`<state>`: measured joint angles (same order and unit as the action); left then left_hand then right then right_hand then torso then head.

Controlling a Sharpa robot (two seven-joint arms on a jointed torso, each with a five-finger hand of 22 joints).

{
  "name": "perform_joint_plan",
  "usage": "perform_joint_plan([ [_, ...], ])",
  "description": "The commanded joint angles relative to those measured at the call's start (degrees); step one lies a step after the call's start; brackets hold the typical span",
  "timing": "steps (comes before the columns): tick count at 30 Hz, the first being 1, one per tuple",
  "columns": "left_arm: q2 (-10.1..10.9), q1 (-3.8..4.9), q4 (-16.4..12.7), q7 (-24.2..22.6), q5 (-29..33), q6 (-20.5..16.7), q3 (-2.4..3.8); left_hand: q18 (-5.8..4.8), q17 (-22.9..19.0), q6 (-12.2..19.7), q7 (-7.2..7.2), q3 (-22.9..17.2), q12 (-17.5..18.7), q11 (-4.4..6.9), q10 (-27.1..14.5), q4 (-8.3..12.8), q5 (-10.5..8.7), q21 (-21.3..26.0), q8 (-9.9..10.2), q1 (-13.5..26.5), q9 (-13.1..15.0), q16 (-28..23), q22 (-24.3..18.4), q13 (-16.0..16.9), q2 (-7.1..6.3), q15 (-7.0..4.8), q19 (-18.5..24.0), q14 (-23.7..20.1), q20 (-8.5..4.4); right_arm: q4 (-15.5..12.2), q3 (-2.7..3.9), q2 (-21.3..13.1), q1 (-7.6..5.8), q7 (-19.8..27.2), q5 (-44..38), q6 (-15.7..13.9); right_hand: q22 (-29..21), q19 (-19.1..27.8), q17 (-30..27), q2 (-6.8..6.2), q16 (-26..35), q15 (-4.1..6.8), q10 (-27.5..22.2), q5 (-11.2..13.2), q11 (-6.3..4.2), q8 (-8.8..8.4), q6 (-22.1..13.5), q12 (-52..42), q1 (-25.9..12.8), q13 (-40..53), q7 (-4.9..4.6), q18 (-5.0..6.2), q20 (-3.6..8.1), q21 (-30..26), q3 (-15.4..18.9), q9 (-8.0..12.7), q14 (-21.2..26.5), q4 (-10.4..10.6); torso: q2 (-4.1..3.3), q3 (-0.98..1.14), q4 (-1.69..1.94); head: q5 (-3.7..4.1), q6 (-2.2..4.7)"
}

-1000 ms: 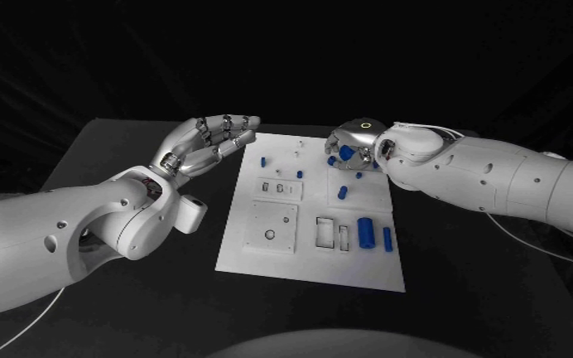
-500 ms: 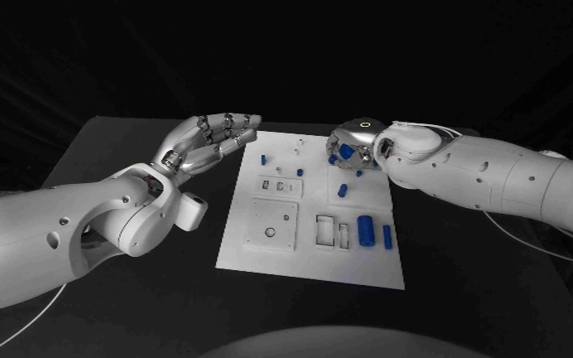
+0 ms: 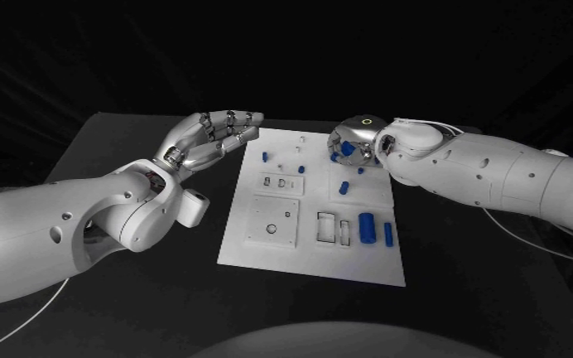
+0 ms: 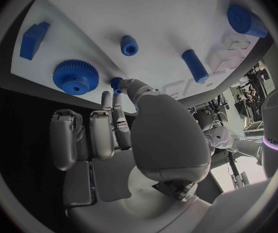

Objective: Assemble the parts on the task board

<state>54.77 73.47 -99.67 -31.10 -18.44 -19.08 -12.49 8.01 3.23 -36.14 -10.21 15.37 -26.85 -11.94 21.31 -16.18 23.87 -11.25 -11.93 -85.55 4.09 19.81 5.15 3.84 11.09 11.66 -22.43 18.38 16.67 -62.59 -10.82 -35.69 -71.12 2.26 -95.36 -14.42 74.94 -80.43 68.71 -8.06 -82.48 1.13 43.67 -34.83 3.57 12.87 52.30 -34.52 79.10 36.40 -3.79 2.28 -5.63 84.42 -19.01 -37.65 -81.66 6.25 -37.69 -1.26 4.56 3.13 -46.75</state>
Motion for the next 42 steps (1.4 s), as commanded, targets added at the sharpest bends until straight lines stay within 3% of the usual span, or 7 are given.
perform_joint_plan([
  [1, -0.1, 0.05, -0.1, 0.0, -0.4, 1.2, 0.03, -0.31, 0.0, -0.5, -0.88, -0.4, -0.4, -0.06, -0.3, -0.1, 0.39, -0.3, -0.3, -0.6, -0.1, 0.3, 0.0, -0.1, 0.01, 0.15, -0.4, 0.4, -0.03, 0.3, 0.00, 0.2, 0.07, 0.7, 0.1, 1.1, 4.9, -0.1, -0.1, 0.64, 0.4, 0.36, 0.9, -0.1, -0.14, 0.32, 0.5, 0.4, 0.3, -0.2, -0.06, 0.78, 0.51, -0.4, -0.3, -0.6, 0.0, -0.4, 0.03, 0.00, -0.02, 0.00, -0.05],
  [10, -0.1, 0.05, -0.1, 0.3, -0.7, 1.5, 0.03, -0.28, 0.1, -0.8, -0.90, -0.6, -0.5, -0.11, -0.3, -0.1, 0.46, -0.4, -0.5, -0.8, -0.1, 0.5, 0.0, -0.1, 0.03, 0.19, -0.6, 0.5, -0.03, 0.8, 0.00, 0.5, 0.20, 0.8, 0.3, 2.4, 5.2, -0.2, -1.0, 0.73, 1.0, 0.85, 3.8, -0.1, -0.56, 0.18, 0.3, 3.9, -0.4, -2.4, -0.30, 0.71, 1.12, -0.5, -1.7, -2.7, 0.2, -1.4, 0.09, 0.00, -0.01, 0.06, -0.22],
  [16, 0.0, 0.05, -0.1, 0.5, -0.8, 1.6, 0.03, -0.25, 0.1, -1.1, -0.92, -0.7, -0.6, -0.14, -0.3, -0.1, 0.56, -0.4, -0.6, -1.1, 0.0, 0.6, 0.0, -0.1, -0.02, 0.23, -0.7, 0.6, -0.03, 1.1, 0.00, 0.7, 0.38, 0.8, 0.3, 2.9, 5.6, -0.5, -1.1, -0.07, 1.1, 0.31, 5.4, 1.3, 0.10, -3.34, -0.8, 9.7, -1.6, -6.1, -1.07, 0.66, 0.85, -0.6, -3.9, -0.4, 0.0, -1.6, 0.10, 0.00, 0.00, 0.05, -0.30],
  [19, 0.0, 0.05, -0.1, 0.6, -0.8, 1.6, 0.03, -0.25, 0.1, -1.1, -0.92, -0.7, -0.6, -0.14, -0.3, -0.1, 0.56, -0.4, -0.6, -1.1, 0.0, 0.6, 0.0, -0.1, -0.02, 0.23, -0.7, 0.6, -0.03, 1.2, 0.00, 0.8, 0.46, 0.8, 0.3, 2.8, 5.7, -0.5, -1.1, -0.09, 1.2, 0.28, 6.7, 2.3, 0.13, -3.87, 0.3, 10.8, -1.8, -6.8, -1.09, 0.65, 0.71, -0.6, -4.3, 0.4, 0.0, -1.9, 0.12, 0.00, 0.00, 0.02, -0.32],
  [26, 0.0, 0.05, -0.1, 0.8, -0.9, 1.7, 0.03, -0.24, 0.1, -1.1, -0.93, -0.7, -0.7, -0.16, -0.3, -0.1, 0.58, -0.4, -0.6, -1.1, 0.0, 0.6, 0.0, -0.1, -0.04, 0.25, -0.7, 0.7, -0.03, 1.3, 0.00, 0.8, 0.54, 0.8, 0.3, 1.9, 6.0, -0.8, -1.0, 0.43, 1.2, 0.62, 9.1, 2.9, -0.30, -2.47, 3.7, 11.7, -1.7, -7.2, -0.23, 0.58, 0.83, -0.6, -3.4, -0.8, -0.1, -2.8, 0.16, -0.01, -0.03, -0.03, -0.32],
  [35, 0.3, 0.05, -0.2, 0.9, -0.9, 1.6, 0.02, -0.22, 0.1, -1.1, -0.95, -0.7, -0.7, -0.19, -0.3, -0.1, 0.60, -0.4, -0.6, -1.2, 0.0, 0.7, 0.0, -0.1, -0.06, 0.28, -0.8, 0.7, -0.03, 1.2, 0.01, 0.7, 0.50, 0.8, 0.8, 0.1, 6.7, -1.4, -0.8, 0.92, 1.1, 0.93, 10.8, 2.7, -0.71, -1.38, 5.0, 11.8, -2.0, -7.2, 0.06, 0.42, 1.15, -0.3, -2.4, -2.5, -0.3, -3.3, 0.19, -0.04, -0.05, -0.24, -0.20],
  [42, 0.6, 0.06, -0.3, 1.2, -0.9, 1.5, 0.02, -0.20, 0.1, -1.2, -0.98, -0.7, -0.8, -0.23, -0.2, -0.1, 0.61, -0.5, -0.6, -1.3, 0.0, 0.8, 0.0, -0.1, -0.07, 0.32, -0.9, 0.8, -0.03, -0.3, 0.08, 0.3, -0.84, 0.6, 1.9, -1.4, 7.1, -1.8, -0.4, 0.95, 0.9, 1.02, 11.7, 2.5, -0.79, -1.00, 5.6, 11.9, -2.3, -7.2, 0.15, 0.29, 1.25, 0.0, -2.0, -3.2, -0.5, -3.3, 0.16, -0.03, 0.08, -0.52, -0.07],
])
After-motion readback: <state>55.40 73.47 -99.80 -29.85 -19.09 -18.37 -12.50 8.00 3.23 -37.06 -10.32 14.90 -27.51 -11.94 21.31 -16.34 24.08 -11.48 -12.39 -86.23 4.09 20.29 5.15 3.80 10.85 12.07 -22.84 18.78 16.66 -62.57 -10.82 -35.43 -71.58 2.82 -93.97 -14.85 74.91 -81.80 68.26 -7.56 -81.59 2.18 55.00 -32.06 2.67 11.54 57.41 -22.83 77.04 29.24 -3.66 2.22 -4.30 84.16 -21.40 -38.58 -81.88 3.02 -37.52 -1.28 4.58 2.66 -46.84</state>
